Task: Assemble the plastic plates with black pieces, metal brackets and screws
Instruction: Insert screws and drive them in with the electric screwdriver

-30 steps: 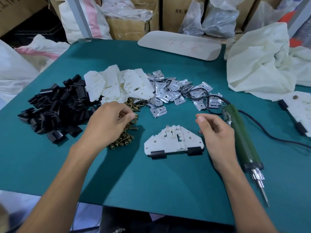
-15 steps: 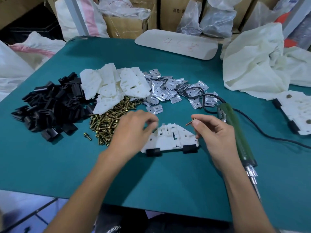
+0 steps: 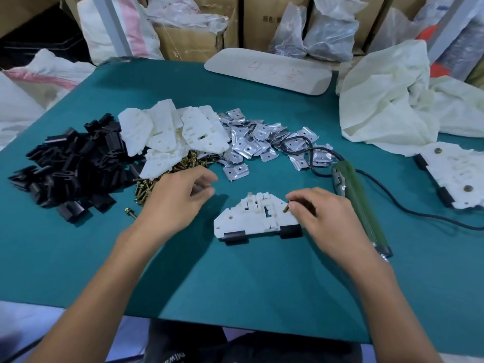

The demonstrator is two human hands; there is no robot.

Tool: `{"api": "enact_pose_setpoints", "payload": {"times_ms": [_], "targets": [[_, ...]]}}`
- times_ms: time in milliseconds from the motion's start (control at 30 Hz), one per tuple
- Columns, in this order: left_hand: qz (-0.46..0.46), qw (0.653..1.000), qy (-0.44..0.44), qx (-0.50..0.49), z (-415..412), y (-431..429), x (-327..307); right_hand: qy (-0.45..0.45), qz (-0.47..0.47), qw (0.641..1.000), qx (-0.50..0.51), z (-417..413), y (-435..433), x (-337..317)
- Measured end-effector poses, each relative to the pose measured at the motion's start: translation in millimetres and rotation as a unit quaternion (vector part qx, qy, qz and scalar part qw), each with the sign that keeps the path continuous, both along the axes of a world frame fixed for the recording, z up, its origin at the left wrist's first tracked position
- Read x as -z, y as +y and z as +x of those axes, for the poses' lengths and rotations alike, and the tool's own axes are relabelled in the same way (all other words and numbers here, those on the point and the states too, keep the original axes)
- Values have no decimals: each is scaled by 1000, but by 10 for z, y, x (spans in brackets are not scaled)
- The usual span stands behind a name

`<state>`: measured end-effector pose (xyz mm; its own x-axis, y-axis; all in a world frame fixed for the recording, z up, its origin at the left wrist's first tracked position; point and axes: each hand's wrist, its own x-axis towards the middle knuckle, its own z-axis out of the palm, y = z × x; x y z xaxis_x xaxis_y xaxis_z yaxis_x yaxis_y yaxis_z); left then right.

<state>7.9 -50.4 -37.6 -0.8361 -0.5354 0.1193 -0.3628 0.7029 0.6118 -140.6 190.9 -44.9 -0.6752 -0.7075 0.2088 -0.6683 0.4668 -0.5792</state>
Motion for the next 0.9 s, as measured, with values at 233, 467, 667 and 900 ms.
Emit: {"api": "enact_pose_setpoints", "payload": {"times_ms": [233,467,667,900], "targets": [[266,959,88,30,97,307,137,-5,54,998,-19,-26,-17,37],[163,983,82,35,121,340,179,-19,57,998,-16,-24,0,47],[48,993,43,101,129,399,204,-18,66,998,-12,-27,-28,23],[20,996,71,51,96,448,295,-12,95,995,-37,-52,-26,-48]]}}
